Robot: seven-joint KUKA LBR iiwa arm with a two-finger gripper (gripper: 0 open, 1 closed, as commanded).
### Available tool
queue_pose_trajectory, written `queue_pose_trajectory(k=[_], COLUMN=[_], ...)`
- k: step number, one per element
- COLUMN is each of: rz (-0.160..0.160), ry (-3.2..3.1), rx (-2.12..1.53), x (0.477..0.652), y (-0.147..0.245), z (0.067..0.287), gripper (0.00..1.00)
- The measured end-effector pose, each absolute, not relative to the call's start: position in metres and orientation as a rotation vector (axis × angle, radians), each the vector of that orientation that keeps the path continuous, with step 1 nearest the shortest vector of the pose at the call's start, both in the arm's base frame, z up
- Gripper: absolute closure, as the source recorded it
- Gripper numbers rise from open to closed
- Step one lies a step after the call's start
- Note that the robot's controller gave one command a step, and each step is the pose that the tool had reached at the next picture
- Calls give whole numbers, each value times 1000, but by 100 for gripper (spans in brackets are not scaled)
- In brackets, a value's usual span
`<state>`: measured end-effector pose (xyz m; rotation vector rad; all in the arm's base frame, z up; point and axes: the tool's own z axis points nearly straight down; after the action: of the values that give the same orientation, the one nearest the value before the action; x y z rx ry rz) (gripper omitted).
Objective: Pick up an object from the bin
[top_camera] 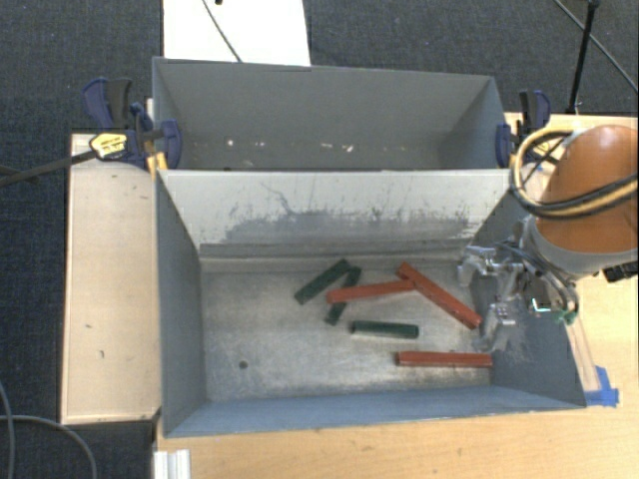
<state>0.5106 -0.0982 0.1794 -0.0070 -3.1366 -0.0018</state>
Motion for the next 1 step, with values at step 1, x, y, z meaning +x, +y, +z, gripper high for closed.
queue_pose_trajectory(k=[1], rz=[-5], ry=[-3130], rx=[206], x=[506], y=[-30], z=[66], gripper=[0])
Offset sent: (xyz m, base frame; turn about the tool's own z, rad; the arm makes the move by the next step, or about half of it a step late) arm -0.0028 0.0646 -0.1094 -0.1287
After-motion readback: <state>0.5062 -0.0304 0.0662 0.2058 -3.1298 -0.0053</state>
